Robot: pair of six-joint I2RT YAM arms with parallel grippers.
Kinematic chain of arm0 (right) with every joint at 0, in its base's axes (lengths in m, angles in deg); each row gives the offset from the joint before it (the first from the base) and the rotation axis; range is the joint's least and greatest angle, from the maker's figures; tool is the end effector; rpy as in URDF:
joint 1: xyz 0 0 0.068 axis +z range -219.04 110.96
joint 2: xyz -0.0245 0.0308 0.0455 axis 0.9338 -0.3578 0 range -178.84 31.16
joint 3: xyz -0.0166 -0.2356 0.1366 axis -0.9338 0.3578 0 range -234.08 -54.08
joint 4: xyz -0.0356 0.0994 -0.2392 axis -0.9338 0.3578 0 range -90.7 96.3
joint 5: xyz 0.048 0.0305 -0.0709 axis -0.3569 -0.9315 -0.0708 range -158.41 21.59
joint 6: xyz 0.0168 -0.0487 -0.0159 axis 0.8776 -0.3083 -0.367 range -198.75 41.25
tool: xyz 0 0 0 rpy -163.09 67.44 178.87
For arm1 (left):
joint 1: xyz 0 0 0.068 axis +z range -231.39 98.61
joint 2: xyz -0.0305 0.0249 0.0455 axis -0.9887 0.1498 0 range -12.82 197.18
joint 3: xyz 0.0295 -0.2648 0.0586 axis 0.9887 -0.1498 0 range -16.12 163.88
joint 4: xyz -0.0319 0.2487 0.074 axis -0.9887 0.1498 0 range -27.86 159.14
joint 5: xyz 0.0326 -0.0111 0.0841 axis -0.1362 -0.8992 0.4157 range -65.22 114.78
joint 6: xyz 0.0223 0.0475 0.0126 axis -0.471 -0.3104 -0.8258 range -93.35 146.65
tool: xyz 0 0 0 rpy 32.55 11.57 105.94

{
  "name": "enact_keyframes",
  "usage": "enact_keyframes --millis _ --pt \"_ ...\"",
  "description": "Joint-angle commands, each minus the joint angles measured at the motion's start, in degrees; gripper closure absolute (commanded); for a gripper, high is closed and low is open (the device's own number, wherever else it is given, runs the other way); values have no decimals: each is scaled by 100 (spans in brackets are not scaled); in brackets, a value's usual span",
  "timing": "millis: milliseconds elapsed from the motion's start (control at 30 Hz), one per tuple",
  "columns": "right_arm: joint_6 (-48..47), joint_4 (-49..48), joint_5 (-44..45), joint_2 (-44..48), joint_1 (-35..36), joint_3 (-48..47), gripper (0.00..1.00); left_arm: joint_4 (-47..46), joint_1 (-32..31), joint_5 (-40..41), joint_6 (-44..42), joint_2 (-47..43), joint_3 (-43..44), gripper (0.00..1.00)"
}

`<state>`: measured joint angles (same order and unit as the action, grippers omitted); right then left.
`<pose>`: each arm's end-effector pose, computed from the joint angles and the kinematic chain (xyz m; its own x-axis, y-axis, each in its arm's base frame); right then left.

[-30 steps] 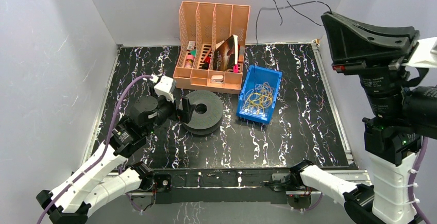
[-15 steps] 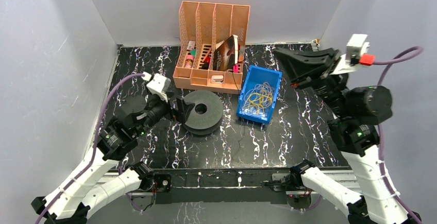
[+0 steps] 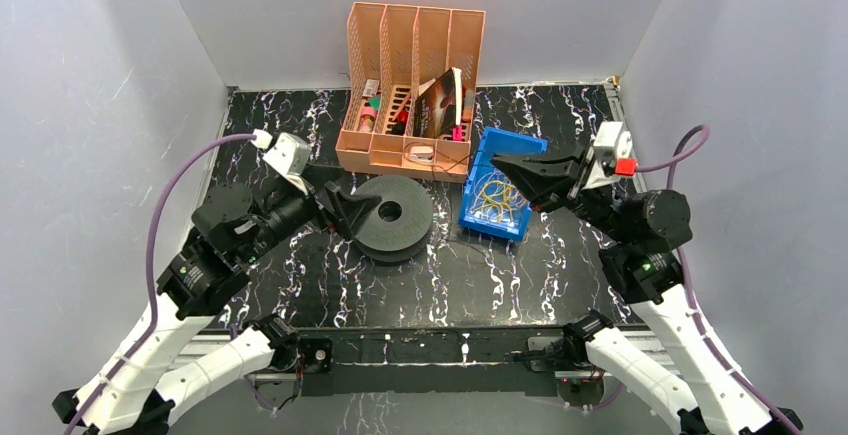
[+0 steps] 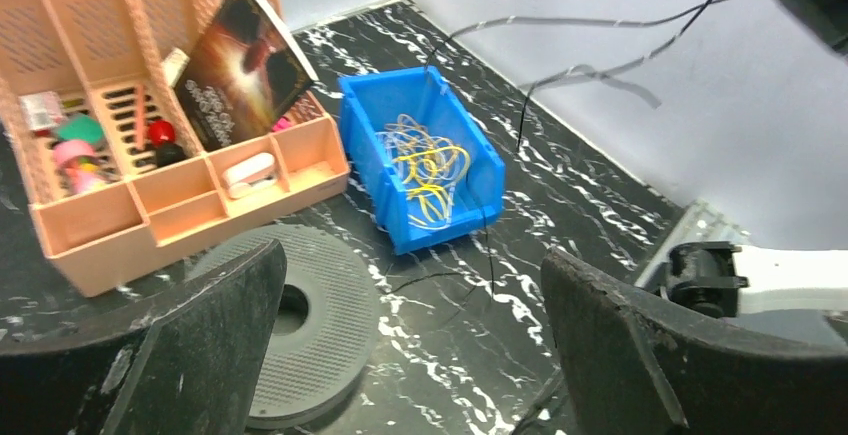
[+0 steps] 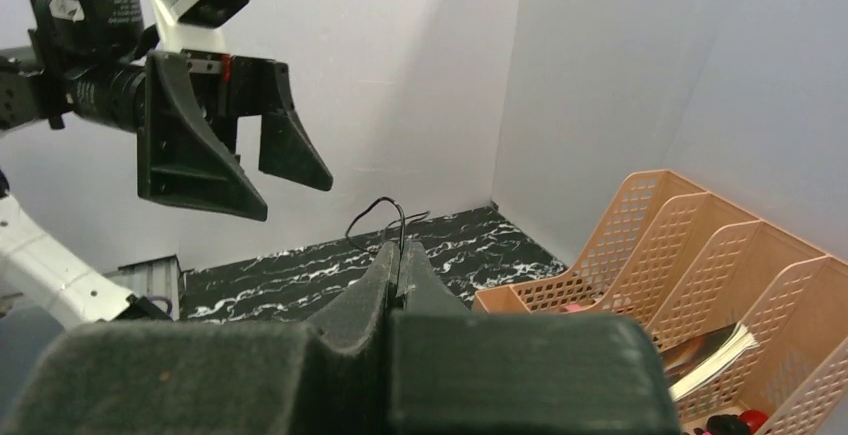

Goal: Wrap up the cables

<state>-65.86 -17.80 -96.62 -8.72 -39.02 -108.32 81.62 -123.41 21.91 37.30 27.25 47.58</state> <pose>0.1039 0.0794 0.4566 0.2644 0.3796 -0.8865 -0.8708 0.4890 -0.0504 0.0937 -0.0869 0.4445 -0.0777 -0.1786 -0.9808 0.7034 0.6874 -0.1809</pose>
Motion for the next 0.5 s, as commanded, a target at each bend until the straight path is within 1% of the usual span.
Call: enact_keyframes --millis 0,167,333,467 --pt "3 -1201 -333 184 15 445 100 -721 -16 -734 838 53 -333 2" --pt "-26 -1704 -623 210 21 863 100 -1630 -13 -903 2059 -11 -882 2" --pt "-99 -1952 -853 241 16 1071 100 -1999 -17 -964 3118 -13 -1212 2" --pt "-120 -2220 -953 286 18 1192 100 -2524 -17 -969 3826 -77 -1564 2"
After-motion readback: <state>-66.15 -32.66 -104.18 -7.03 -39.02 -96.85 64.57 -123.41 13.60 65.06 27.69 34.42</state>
